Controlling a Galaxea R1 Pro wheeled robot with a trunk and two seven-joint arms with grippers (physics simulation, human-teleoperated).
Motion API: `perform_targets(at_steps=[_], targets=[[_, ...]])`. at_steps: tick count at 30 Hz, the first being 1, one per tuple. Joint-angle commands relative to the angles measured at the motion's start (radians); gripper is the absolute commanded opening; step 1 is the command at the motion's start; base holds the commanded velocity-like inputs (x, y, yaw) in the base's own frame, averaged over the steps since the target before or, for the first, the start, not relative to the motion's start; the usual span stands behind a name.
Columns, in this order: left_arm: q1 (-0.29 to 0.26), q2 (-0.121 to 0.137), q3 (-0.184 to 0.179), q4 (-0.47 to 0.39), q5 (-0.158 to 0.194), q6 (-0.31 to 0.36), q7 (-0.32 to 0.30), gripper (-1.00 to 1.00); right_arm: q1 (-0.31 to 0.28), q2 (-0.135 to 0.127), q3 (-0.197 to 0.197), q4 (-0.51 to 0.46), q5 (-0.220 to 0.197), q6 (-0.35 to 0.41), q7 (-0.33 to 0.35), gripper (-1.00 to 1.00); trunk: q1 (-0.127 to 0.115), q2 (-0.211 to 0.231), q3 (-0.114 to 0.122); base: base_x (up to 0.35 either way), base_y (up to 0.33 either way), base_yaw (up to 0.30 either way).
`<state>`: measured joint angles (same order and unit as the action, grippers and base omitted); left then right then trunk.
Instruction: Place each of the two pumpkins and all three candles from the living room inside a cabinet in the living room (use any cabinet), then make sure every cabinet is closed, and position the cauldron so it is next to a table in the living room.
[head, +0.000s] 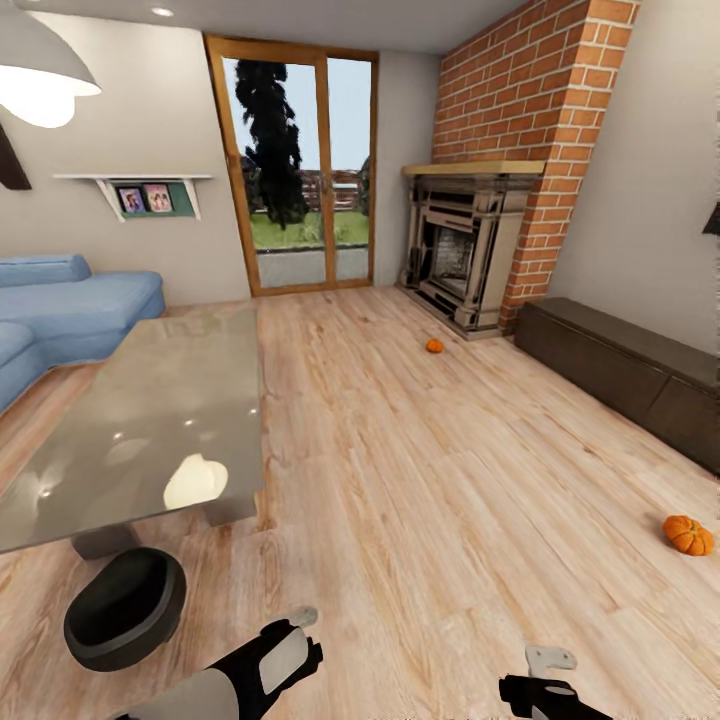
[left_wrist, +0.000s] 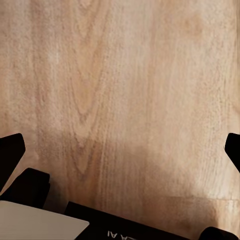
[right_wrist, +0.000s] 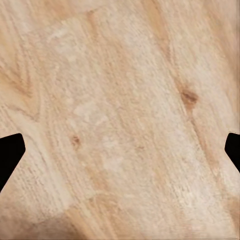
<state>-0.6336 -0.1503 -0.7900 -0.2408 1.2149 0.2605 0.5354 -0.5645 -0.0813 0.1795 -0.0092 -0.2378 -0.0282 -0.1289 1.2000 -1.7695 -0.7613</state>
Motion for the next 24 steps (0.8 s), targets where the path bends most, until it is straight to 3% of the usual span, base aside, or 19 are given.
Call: perform_targets(at_steps=[1, 15, 24], targets=[[0.000, 0.000, 0.000, 0.000, 0.000, 0.000, 0.000, 1.00, 0.000, 0.000, 0.000, 0.000, 0.000, 0.000, 0.000, 1.00, 0.000, 0.000, -0.001, 0.000, 0.000, -0.164], [0.000, 0.000, 0.000, 0.000, 0.000, -0.001, 0.000, 1.00, 0.000, 0.000, 0.000, 0.000, 0.000, -0.001, 0.000, 1.00, 0.000, 0.000, -0.020, 0.000, 0.000, -0.184], [0.000, 0.000, 0.000, 0.000, 0.000, -0.001, 0.000, 1.00, 0.000, -0.001, 0.000, 0.000, 0.000, -0.001, 0.000, 1.00, 0.000, 0.000, -0.024, 0.000, 0.000, -0.267]])
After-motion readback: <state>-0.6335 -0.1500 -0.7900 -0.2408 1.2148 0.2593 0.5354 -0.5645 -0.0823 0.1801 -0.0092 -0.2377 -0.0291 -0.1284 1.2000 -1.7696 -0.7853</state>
